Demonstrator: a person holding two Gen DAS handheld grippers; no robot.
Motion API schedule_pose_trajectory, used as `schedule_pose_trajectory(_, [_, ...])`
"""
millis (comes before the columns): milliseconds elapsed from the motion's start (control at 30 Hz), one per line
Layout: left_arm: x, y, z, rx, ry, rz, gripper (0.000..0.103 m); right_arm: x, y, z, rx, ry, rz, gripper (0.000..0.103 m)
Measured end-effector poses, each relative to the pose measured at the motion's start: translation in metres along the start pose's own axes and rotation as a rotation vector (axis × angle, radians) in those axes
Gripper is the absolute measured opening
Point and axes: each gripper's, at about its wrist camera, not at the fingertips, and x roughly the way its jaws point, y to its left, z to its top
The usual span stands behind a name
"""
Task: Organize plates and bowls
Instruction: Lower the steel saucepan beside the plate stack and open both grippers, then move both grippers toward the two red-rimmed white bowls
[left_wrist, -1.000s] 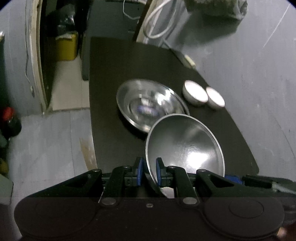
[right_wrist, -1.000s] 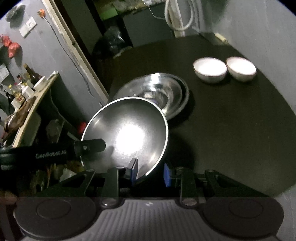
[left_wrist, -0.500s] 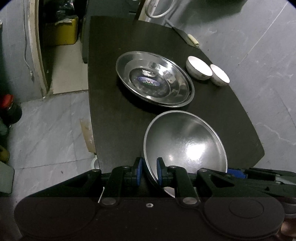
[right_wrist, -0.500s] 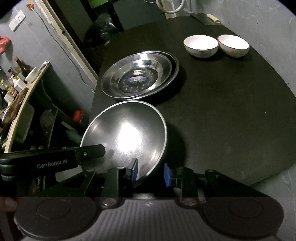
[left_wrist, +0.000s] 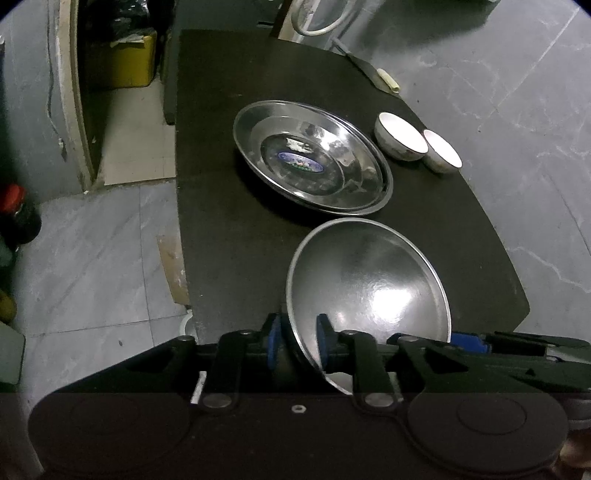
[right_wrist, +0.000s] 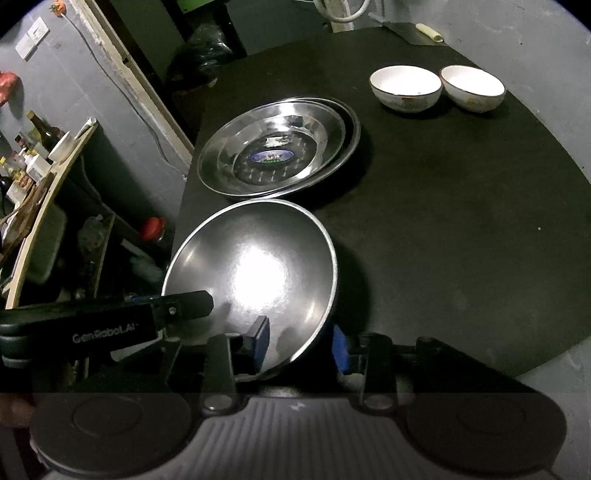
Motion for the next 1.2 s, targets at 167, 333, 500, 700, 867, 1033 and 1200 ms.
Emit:
schedule_pose_trajectory(167, [-0.007,0.006,0.002,-0.026,-0.017,0.006,0.044,-0.004,0.0,0.004,-0.013,-0.021,-0.021,0.05])
schedule_pose_trajectory(333, [-0.025,0.008,0.002,-0.019,-0.07,0.045,0.067,-0.009,-0.004,0.008,-0.015,-0.044,-0.039,0.064])
schedule_pose_trajectory(500, [-0.044,0.005,0.012,-0.005,-0.165,0.096,0.102,-0.016,-0.012,0.011,0.011,-0.084,-0.065,0.092])
schedule_pose_trajectory(700, [-0.037,0.008,0.034,-0.061,-0.136,0.122,0.102,-0.016,-0.028,0.019,0.062,-0.1,-0.093,0.103])
schedule_pose_trajectory(867, [-0.026,0.011,0.049,-0.113,-0.119,0.102,0.102,-0.012,-0.045,0.027,0.104,-0.097,-0.12,0.103])
schedule_pose_trajectory(1033, [-0.012,-0.005,0.074,-0.046,-0.162,0.11,0.102,-0.01,-0.067,0.039,0.139,-0.102,-0.143,0.103])
schedule_pose_trajectory(1200, [0.001,-0.038,0.105,0.146,-0.32,0.082,0.102,-0.013,-0.094,0.059,0.165,-0.172,-0.175,0.103])
